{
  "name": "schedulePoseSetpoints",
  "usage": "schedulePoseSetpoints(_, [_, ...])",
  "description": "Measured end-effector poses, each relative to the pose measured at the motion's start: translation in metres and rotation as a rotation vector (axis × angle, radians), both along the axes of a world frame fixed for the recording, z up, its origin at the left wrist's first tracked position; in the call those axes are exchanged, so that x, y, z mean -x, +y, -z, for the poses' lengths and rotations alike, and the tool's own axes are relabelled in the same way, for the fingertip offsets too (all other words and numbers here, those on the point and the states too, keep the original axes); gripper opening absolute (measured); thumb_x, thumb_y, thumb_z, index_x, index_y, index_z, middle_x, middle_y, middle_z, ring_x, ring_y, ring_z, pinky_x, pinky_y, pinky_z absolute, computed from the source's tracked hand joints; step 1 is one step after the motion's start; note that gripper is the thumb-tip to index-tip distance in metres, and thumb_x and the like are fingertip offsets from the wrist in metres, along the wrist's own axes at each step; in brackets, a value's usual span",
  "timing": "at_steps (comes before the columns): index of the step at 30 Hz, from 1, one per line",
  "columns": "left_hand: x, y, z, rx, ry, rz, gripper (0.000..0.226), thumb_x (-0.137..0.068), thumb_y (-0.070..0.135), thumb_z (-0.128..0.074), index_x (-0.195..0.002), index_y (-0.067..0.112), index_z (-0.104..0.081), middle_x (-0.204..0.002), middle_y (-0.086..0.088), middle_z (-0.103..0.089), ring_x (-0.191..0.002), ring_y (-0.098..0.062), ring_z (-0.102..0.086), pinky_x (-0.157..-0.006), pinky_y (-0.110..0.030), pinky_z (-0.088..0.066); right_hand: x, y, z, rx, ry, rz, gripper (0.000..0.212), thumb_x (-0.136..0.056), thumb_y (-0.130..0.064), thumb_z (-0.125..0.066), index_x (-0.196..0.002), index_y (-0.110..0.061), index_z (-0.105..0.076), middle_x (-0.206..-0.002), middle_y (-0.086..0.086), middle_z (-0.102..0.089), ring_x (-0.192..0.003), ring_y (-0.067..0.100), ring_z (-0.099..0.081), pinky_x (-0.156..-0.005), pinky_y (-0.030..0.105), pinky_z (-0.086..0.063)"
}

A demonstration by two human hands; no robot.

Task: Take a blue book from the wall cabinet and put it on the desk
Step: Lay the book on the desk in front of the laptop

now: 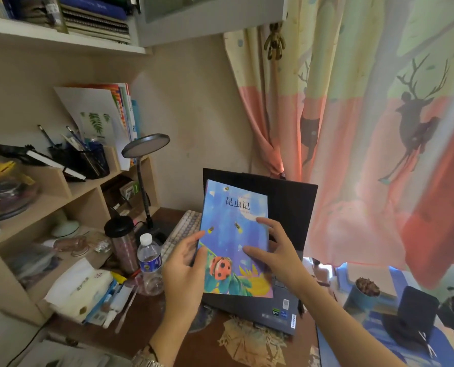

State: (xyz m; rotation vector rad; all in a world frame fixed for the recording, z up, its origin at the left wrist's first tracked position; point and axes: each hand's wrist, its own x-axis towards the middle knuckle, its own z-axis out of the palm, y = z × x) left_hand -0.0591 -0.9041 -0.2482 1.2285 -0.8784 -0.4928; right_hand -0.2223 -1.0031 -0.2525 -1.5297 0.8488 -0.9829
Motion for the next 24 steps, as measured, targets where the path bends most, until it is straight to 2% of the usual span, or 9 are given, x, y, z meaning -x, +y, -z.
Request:
schedulePoseSetpoints(3, [-0.005,0.013,0.013,-0.074,0.028,0.088,0.028,-0.091,0.001,-0.055,-0.107,0.022,-0.064,-0.085,0.025,-0.072,-0.083,0.006,-0.067,-0.062,-0.01,-0.051,0.001,0.007,0.012,0.054,0.07,0.069,0.055,-0.075,-0.009,-0.079,-0.119,-0.028,-0.051,-0.119,-0.003,-0.059,-0.096,0.013,-0.068,-0.071,0.031,-0.061])
schedulePoseSetpoints(6, [-0.017,0.025,0.043,-0.218,-0.035,0.094,0.034,-0.09,0.003,-0.056,-0.104,0.032,-0.064,-0.064,0.009,-0.068,-0.06,-0.008,-0.058,-0.054,-0.017,-0.043,-0.002,0.018,0.045,0.067,0.187,0.134,0.061,-0.07,-0.01,-0.083,-0.119,-0.029,-0.051,-0.122,0.0,-0.052,-0.108,0.016,-0.059,-0.087,0.033,-0.055])
schedulePoseSetpoints(8, [-0.026,0.033,0.073,-0.336,-0.09,0.092,0.035,-0.088,0.002,-0.057,-0.102,0.033,-0.066,-0.057,0.009,-0.063,-0.052,-0.008,-0.048,-0.049,-0.017,-0.037,-0.005,0.032,0.074,0.052,0.293,0.153,0.063,-0.069,-0.01,-0.083,-0.119,-0.028,-0.05,-0.119,0.0,-0.046,-0.106,0.014,-0.052,-0.084,0.013,-0.045])
schedulePoseSetpoints(10, [-0.031,0.041,0.1,-0.456,-0.119,0.1,0.038,-0.085,-0.001,-0.058,-0.098,0.034,-0.065,-0.073,0.008,-0.07,-0.057,-0.008,-0.055,-0.05,-0.013,-0.041,-0.008,0.051,0.101,-0.013,0.37,0.151,0.063,-0.071,-0.01,-0.082,-0.123,-0.024,-0.048,-0.119,0.001,-0.042,-0.102,0.011,-0.046,-0.075,0.006,-0.041])
schedulePoseSetpoints(12, [-0.034,0.049,0.126,-0.568,-0.129,0.104,0.043,-0.082,-0.003,-0.059,-0.09,0.039,-0.063,-0.092,0.004,-0.071,-0.073,-0.014,-0.065,-0.061,-0.016,-0.047,-0.011,0.068,0.129,-0.092,0.409,0.156,0.065,-0.071,-0.009,-0.08,-0.125,-0.022,-0.047,-0.12,0.001,-0.04,-0.103,0.013,-0.046,-0.079,0.016,-0.045])
schedulePoseSetpoints(14, [-0.035,0.056,0.151,-0.663,-0.124,0.108,0.044,-0.081,-0.003,-0.06,-0.084,0.041,-0.061,-0.095,0.007,-0.069,-0.084,-0.017,-0.066,-0.071,-0.025,-0.049,-0.015,0.082,0.154,-0.153,0.451,0.174,0.065,-0.069,-0.006,-0.079,-0.124,-0.021,-0.048,-0.119,0.0,-0.039,-0.105,0.017,-0.048,-0.081,0.026,-0.048])
schedulePoseSetpoints(16, [-0.037,0.061,0.171,-0.731,-0.132,0.113,0.042,-0.08,-0.002,-0.061,-0.084,0.04,-0.061,-0.097,0.005,-0.068,-0.086,-0.018,-0.065,-0.074,-0.029,-0.049,-0.02,0.091,0.172,-0.192,0.497,0.187,0.066,-0.068,-0.001,-0.077,-0.125,-0.017,-0.047,-0.119,0.0,-0.038,-0.101,0.018,-0.048,-0.065,0.009,-0.042])
schedulePoseSetpoints(19, [-0.04,0.06,0.192,-0.81,-0.165,0.137,0.035,-0.081,-0.002,-0.059,-0.091,0.032,-0.061,-0.104,-0.001,-0.067,-0.089,-0.02,-0.064,-0.077,-0.034,-0.051,-0.027,0.096,0.194,-0.27,0.54,0.211,0.064,-0.068,0.006,-0.071,-0.125,-0.012,-0.047,-0.116,0.002,-0.035,-0.087,0.017,-0.05,-0.046,0.003,-0.042])
schedulePoseSetpoints(24, [-0.046,0.048,0.215,-0.905,-0.235,0.161,0.033,-0.08,-0.003,-0.056,-0.1,0.023,-0.063,-0.112,-0.006,-0.066,-0.078,-0.016,-0.063,-0.065,-0.03,-0.05,-0.039,0.095,0.217,-0.312,0.578,0.258,0.063,-0.067,0.004,-0.074,-0.123,-0.01,-0.048,-0.128,0.011,-0.032,-0.095,0.02,-0.045,-0.069,0.005,-0.041])
